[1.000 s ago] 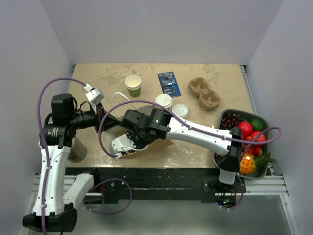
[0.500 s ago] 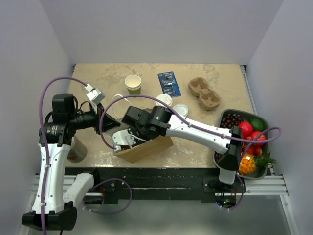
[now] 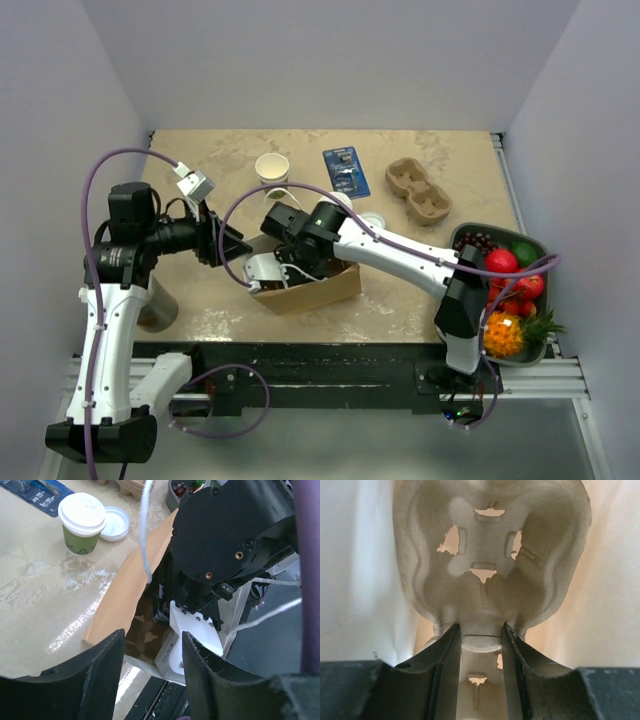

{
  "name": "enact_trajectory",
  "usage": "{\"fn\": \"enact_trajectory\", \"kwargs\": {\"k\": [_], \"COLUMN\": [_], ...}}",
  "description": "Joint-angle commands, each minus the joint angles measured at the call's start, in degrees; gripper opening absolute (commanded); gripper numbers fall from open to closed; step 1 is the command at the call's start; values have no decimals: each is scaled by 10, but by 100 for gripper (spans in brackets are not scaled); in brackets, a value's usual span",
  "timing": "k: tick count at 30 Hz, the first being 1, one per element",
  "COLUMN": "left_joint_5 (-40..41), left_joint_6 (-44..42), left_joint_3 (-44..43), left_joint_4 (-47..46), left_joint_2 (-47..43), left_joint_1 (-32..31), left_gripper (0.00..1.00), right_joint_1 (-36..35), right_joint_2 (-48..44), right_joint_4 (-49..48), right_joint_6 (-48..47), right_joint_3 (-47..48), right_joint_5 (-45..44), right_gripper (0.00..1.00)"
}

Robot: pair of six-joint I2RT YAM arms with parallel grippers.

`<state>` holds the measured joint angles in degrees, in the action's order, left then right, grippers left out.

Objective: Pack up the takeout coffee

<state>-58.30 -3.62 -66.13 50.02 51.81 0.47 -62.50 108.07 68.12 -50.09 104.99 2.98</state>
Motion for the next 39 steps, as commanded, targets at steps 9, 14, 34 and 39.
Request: {"fn": "enact_trajectory", "kwargs": {"k": [9, 14, 34, 39], "left_joint_5": [-1, 7, 35, 34], "left_joint_6": [-1, -12, -33, -38], "left_joint_3": [-26, -30, -36, -37], "left_joint_4": [-68, -65, -63, -59], "left_joint_2": [22, 35, 47, 46], "left_joint_1": [1, 1, 1, 1], "left_gripper": [66, 66, 68, 68], "right_joint_1": [33, 48, 72, 72], "right_joint_2": [10, -5, -43, -61], "right_joint_4": [-7, -64, -122, -127], "right_joint_6": [-24, -36, -24, -7], "right_joint_3": [-43, -101, -155, -153], "right_joint_5": [1, 12, 54, 62], "right_gripper": [0, 0, 60, 72]}}
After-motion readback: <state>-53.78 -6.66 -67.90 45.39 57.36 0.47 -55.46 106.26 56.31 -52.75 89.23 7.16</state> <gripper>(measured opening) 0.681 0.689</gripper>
